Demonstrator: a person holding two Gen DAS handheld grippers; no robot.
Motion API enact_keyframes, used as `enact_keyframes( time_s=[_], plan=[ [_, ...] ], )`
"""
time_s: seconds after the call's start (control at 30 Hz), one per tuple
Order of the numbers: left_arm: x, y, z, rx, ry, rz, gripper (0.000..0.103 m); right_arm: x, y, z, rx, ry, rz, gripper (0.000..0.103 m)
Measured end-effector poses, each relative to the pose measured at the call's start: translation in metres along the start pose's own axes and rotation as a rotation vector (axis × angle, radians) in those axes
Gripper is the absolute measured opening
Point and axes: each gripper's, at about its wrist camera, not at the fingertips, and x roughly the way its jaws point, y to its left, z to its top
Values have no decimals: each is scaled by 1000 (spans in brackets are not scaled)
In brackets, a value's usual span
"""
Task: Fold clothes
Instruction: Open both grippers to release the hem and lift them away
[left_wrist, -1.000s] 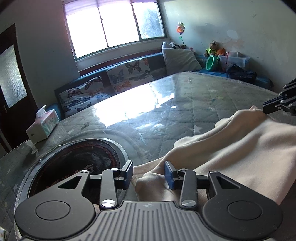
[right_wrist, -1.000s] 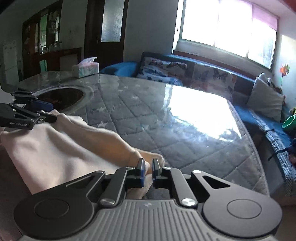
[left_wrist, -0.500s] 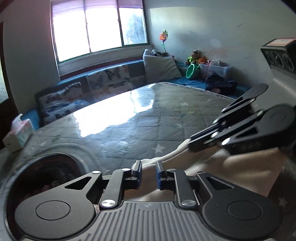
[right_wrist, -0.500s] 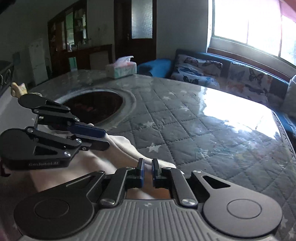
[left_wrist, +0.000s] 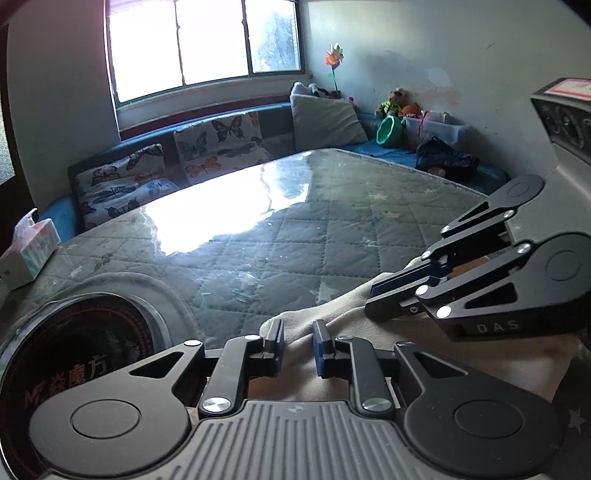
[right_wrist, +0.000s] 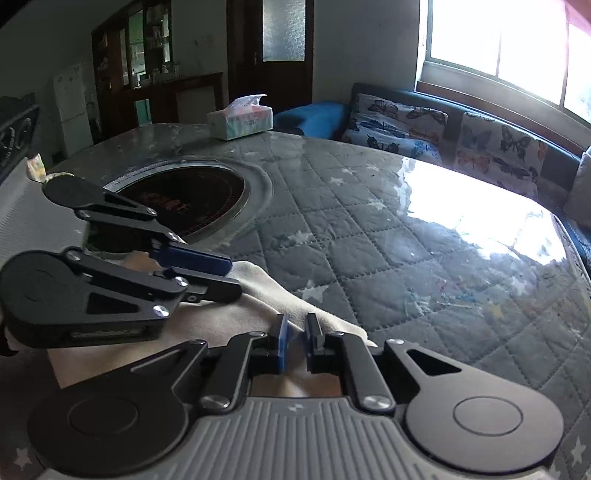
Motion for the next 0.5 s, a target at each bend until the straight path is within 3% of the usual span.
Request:
enact_keyframes(
  time_s=[0.27,0.5],
  plan=[
    [-51,-1,-15,-19,-115,44,29,-10,12,14,-33,-19,54,10],
    [-90,-13,-43,-70,-96,27,29,16,34,22,-87,22,91,10]
  ],
)
